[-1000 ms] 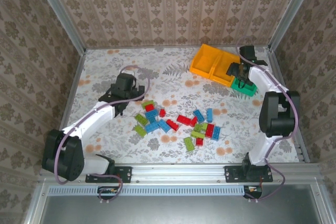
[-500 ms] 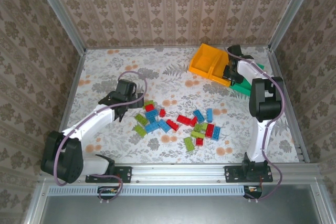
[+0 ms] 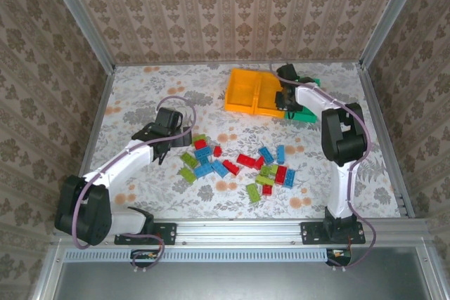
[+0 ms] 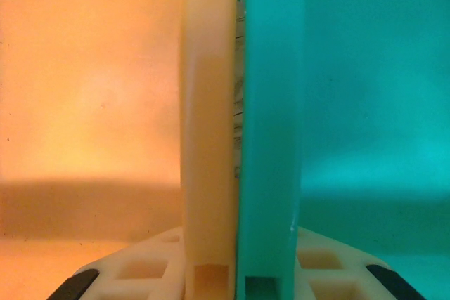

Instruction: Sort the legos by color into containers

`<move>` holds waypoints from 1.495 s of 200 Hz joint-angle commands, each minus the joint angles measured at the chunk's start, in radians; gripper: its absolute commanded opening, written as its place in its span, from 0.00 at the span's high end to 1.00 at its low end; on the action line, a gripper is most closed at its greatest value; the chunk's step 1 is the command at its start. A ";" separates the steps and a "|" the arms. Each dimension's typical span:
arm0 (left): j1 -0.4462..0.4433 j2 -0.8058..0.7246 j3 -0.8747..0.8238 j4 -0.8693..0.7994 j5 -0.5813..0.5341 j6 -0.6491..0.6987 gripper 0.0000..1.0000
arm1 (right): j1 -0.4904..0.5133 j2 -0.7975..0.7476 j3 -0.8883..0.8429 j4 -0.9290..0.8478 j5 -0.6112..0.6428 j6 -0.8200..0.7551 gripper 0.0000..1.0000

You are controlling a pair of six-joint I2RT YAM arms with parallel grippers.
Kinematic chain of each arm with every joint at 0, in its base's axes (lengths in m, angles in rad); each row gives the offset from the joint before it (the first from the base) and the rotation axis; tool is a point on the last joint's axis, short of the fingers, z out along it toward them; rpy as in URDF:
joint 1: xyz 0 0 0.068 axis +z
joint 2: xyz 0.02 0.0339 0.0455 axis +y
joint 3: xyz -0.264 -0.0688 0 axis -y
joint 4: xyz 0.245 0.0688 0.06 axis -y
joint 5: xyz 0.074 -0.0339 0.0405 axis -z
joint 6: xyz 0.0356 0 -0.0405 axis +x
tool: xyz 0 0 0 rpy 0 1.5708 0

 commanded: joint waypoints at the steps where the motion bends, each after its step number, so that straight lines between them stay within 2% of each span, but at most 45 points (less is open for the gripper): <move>1: 0.008 -0.020 -0.012 -0.039 0.006 -0.038 0.00 | 0.045 -0.038 -0.027 0.015 -0.008 -0.027 0.76; 43: 0.005 0.004 -0.010 -0.128 0.074 -0.153 0.00 | 0.125 -0.067 -0.078 0.036 0.006 -0.025 0.76; 71: 0.003 0.007 -0.026 -0.085 0.173 -0.195 0.00 | 0.145 -0.103 -0.149 0.070 0.030 0.010 0.73; 87: 0.003 0.013 -0.031 -0.044 0.216 -0.191 0.00 | 0.145 -0.123 -0.169 0.075 0.042 0.022 0.56; 111: 0.005 0.030 -0.014 -0.048 0.202 -0.182 0.00 | 0.151 -0.174 -0.182 0.076 0.052 0.023 0.28; 120: 0.004 0.037 -0.009 -0.058 0.195 -0.179 0.00 | 0.154 -0.199 -0.188 0.078 0.054 0.024 0.21; 136: 0.008 0.032 -0.009 -0.069 0.176 -0.180 0.00 | 0.168 -0.245 -0.199 0.081 0.054 0.026 0.15; 169: 0.045 -0.014 -0.044 -0.066 0.134 -0.211 0.00 | 0.250 -0.312 -0.208 0.099 0.001 0.008 0.12; 193: 0.109 -0.069 -0.086 -0.044 0.137 -0.238 0.00 | 0.378 -0.309 -0.198 0.141 -0.048 -0.033 0.12; 234: 0.225 -0.157 -0.154 -0.020 0.172 -0.258 0.00 | 0.584 -0.103 -0.005 0.052 -0.052 -0.073 0.13; 262: 0.256 -0.173 -0.172 -0.018 0.192 -0.252 0.00 | 0.648 0.030 0.112 -0.015 -0.058 -0.059 0.14; 299: 0.268 -0.172 -0.184 -0.011 0.211 -0.246 0.00 | 0.660 0.101 0.161 -0.025 -0.090 -0.024 0.14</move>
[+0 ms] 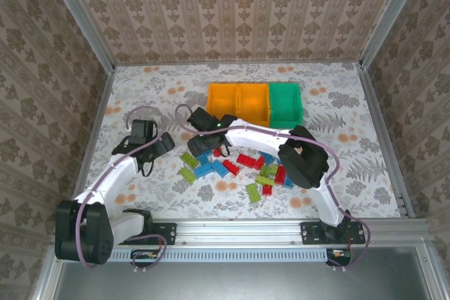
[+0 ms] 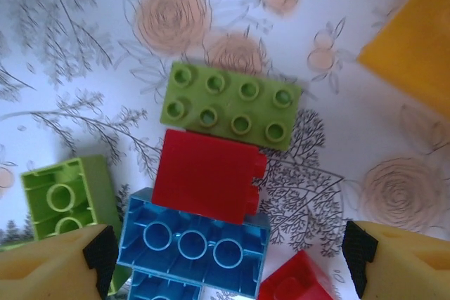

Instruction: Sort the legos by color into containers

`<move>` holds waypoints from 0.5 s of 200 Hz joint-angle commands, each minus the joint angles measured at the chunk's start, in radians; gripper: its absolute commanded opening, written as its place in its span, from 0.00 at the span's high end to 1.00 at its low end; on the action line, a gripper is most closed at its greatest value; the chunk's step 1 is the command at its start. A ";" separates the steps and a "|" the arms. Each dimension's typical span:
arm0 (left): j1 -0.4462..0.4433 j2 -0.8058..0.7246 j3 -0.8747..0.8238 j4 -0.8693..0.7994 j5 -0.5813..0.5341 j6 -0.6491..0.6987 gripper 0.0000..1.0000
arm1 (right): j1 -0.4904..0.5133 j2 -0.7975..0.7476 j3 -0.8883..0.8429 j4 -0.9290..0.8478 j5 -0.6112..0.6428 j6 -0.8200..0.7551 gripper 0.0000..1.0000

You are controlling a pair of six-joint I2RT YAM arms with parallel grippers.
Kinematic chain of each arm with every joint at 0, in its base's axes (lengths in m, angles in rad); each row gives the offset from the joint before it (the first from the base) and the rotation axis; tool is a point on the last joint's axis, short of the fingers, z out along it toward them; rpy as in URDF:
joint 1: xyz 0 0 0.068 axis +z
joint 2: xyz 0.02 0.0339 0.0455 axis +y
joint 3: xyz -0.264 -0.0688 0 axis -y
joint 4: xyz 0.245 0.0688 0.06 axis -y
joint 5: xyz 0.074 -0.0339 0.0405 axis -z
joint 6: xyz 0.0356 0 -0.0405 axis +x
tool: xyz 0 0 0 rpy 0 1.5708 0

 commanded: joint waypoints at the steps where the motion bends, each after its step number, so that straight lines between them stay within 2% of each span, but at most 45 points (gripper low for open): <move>1: 0.011 -0.014 -0.016 0.020 0.027 -0.010 0.00 | -0.009 0.028 0.048 -0.060 -0.022 0.018 0.14; 70: 0.019 0.007 -0.019 0.041 0.045 -0.003 0.00 | -0.008 0.085 0.096 -0.062 -0.023 0.039 0.13; 100: 0.021 0.008 -0.023 0.040 0.045 0.001 0.00 | -0.009 0.114 0.122 -0.067 -0.027 0.050 0.16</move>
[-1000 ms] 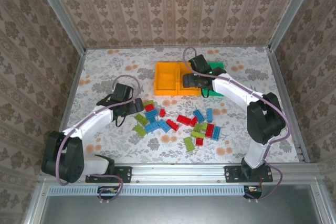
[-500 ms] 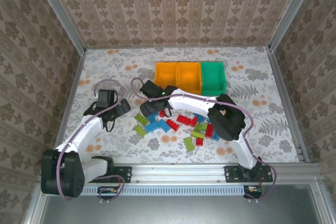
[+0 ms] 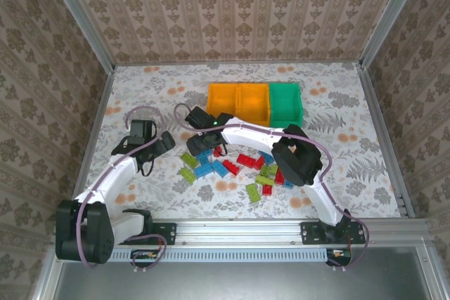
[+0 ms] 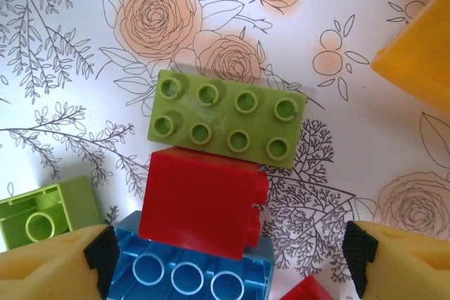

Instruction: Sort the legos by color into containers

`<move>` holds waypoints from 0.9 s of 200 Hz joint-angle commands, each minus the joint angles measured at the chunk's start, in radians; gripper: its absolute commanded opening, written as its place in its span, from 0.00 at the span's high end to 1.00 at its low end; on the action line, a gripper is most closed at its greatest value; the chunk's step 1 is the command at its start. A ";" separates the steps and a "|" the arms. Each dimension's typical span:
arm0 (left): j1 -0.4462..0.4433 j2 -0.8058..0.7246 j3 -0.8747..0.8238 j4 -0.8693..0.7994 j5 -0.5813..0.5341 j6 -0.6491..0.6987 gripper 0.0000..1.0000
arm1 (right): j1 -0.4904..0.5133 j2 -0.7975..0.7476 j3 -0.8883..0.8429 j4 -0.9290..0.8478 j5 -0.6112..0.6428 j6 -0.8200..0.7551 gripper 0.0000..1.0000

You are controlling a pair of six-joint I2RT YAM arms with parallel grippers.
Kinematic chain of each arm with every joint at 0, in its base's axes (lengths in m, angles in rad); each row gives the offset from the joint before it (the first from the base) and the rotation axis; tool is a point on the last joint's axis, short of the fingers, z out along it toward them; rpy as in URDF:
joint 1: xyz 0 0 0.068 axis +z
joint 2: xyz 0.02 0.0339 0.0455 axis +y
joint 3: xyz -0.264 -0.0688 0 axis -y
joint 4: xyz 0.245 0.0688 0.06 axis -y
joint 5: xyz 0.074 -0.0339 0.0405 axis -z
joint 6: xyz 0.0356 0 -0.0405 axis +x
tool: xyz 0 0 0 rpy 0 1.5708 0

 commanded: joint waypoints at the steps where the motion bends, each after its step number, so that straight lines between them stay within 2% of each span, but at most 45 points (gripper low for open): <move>1: 0.007 0.006 -0.016 0.005 0.012 0.001 0.00 | -0.001 0.047 0.044 -0.032 -0.016 0.025 0.16; 29: 0.008 0.000 -0.018 0.004 0.009 0.002 0.00 | -0.003 0.076 0.071 -0.041 -0.017 0.029 0.23; 68: 0.011 -0.003 -0.017 -0.002 0.009 0.007 0.00 | -0.004 0.088 0.077 -0.022 -0.007 0.041 0.47; 97: 0.010 -0.009 -0.023 -0.004 0.010 0.005 0.00 | -0.004 0.051 0.038 0.008 0.006 0.050 0.56; 147: 0.003 -0.011 -0.027 0.011 0.029 0.007 0.00 | -0.017 -0.096 -0.086 0.107 0.033 0.088 0.62; 180: -0.047 0.002 -0.021 0.018 0.012 0.024 0.00 | -0.074 -0.237 -0.231 0.199 0.043 0.126 0.63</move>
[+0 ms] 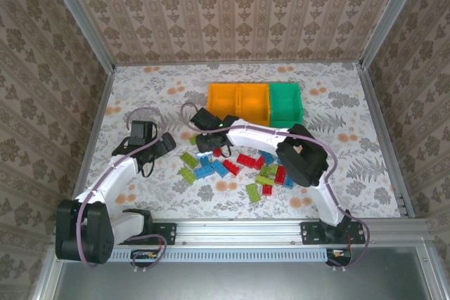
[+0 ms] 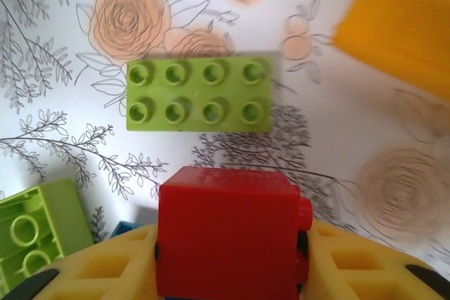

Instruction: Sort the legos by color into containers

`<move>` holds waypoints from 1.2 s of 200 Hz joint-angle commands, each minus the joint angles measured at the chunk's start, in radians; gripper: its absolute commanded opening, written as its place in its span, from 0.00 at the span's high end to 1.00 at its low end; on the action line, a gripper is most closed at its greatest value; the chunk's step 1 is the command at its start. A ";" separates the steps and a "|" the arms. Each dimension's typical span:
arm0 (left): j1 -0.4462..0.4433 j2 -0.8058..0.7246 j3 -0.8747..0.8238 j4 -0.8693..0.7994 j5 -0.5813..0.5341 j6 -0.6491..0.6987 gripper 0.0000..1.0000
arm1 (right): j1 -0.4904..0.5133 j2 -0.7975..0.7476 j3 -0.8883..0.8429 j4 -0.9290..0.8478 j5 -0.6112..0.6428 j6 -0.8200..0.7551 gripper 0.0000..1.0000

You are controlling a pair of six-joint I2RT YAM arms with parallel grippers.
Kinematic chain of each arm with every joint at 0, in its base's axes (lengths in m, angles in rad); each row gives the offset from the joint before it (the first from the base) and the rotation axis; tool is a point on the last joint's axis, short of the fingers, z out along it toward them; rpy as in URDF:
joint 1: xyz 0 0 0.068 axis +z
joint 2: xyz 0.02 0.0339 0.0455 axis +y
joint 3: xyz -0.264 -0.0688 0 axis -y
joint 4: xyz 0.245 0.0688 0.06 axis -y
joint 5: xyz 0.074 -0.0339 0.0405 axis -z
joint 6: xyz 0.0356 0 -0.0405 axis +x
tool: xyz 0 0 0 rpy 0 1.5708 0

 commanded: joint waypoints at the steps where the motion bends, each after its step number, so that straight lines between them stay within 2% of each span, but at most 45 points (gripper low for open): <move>1: -0.036 0.004 -0.009 0.015 0.000 0.024 0.00 | -0.051 -0.142 -0.083 0.091 0.036 0.046 0.63; 32: -0.107 0.047 0.020 0.020 -0.024 0.055 0.00 | -0.145 -0.263 -0.201 0.104 0.106 0.047 0.63; 74: -0.194 0.134 0.087 0.031 0.005 0.136 0.00 | -0.369 -0.394 -0.349 0.093 0.206 0.084 0.63; 93: -0.232 0.167 0.115 0.040 0.020 0.175 0.00 | -0.459 -0.418 -0.380 0.075 0.219 0.096 0.63; 121: -0.269 0.175 0.128 0.065 0.030 0.209 0.00 | -0.542 -0.398 -0.372 0.023 0.232 0.096 0.62; 135: -0.269 0.171 0.132 0.075 0.047 0.227 0.00 | -0.566 -0.381 -0.363 0.000 0.246 0.098 0.62; 139: -0.297 0.170 0.133 0.077 0.051 0.235 0.00 | -0.573 -0.376 -0.364 -0.001 0.246 0.099 0.62; 187: -0.371 0.211 0.193 0.076 0.068 0.280 0.00 | -0.603 -0.308 -0.329 -0.021 0.231 0.097 0.60; 240: -0.468 0.352 0.310 0.038 0.090 0.298 0.07 | -0.609 -0.223 -0.265 -0.086 0.195 0.097 0.46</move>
